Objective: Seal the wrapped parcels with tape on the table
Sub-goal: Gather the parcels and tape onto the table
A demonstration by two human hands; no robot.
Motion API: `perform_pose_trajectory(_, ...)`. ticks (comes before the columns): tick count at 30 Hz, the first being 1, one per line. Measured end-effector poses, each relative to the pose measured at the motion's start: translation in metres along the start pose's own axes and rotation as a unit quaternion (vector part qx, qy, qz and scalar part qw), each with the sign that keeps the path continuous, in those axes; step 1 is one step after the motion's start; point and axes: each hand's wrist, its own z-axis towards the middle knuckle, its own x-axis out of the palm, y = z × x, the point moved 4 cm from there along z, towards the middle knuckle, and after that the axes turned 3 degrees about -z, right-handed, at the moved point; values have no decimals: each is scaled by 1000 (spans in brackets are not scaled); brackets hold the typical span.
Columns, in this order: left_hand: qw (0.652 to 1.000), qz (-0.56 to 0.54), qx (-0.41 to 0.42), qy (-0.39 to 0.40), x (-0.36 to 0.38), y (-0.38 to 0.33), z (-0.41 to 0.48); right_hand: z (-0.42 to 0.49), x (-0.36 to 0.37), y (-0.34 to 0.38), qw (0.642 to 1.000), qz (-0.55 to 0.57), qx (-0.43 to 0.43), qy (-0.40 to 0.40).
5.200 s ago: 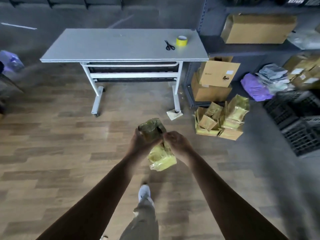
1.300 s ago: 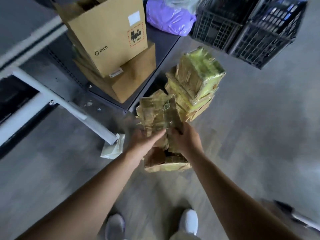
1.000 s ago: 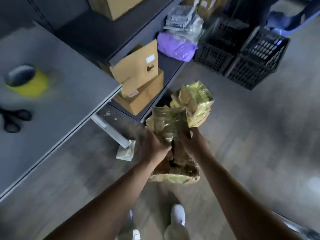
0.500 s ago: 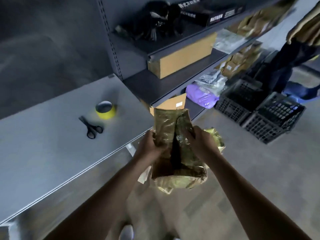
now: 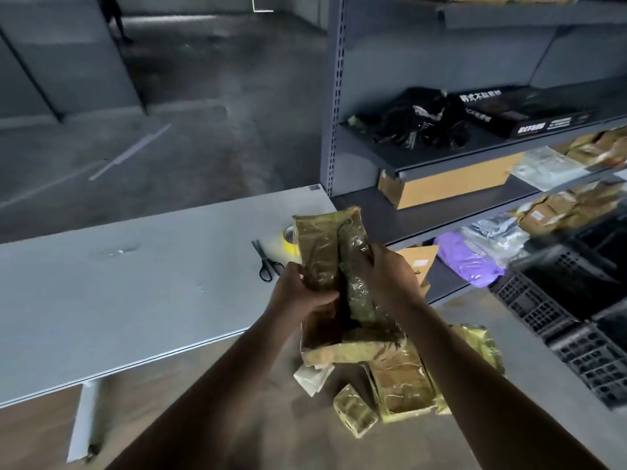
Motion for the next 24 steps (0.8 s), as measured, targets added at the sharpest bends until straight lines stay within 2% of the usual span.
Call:
perform_pose_trajectory(4,999,31,23,-30,-41,-1,4,14,19,41,1000,-6,-25,-9)
perform_pose_trajectory(12,999,-21,12,-29,-141,30,27,46,67,143,999,-24,-32,-1)
perform_pose_trajectory(18,994,-40,3,-100,-224,63,52,63,119,223,998,28,-39,30)
perform_pose_trajectory(24,980,-90,-30,-174,-299,101,76,69,177,277,985,33,-79,150)
